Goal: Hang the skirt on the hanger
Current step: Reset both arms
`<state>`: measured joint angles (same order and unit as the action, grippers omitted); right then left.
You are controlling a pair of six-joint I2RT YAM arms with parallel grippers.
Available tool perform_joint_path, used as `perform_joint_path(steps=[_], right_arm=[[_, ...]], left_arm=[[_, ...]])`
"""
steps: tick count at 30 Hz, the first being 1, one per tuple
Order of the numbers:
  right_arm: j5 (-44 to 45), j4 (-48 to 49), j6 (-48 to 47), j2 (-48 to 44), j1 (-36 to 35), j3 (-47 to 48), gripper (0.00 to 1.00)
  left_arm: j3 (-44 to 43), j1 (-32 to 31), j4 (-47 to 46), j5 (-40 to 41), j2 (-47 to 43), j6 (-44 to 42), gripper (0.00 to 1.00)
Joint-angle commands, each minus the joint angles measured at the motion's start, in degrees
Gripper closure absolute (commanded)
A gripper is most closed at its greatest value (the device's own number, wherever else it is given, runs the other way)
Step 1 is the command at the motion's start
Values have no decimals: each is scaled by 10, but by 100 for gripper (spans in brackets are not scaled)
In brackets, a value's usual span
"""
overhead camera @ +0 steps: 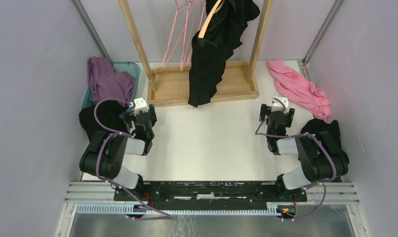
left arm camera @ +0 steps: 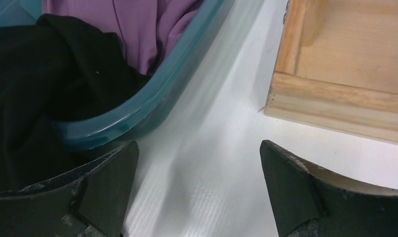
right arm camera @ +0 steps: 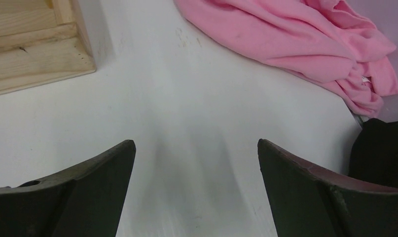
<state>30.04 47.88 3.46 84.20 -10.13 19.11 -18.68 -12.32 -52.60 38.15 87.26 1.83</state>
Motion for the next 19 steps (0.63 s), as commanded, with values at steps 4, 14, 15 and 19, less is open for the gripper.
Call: perform_joint_path(steps=[4, 14, 15, 19], right_arm=[[-40, 82, -19, 21, 6, -15, 0], [-24, 66, -10, 27, 7, -3, 0], [-24, 66, -10, 27, 7, -3, 0], [-24, 68, -11, 28, 8, -4, 0]], left_arm=[[86, 6, -210, -41, -30, -30, 1], [61, 19, -161, -71, -27, -21, 1], [58, 20, -157, -72, -26, -21, 1], [54, 24, -148, -77, -26, -18, 1]])
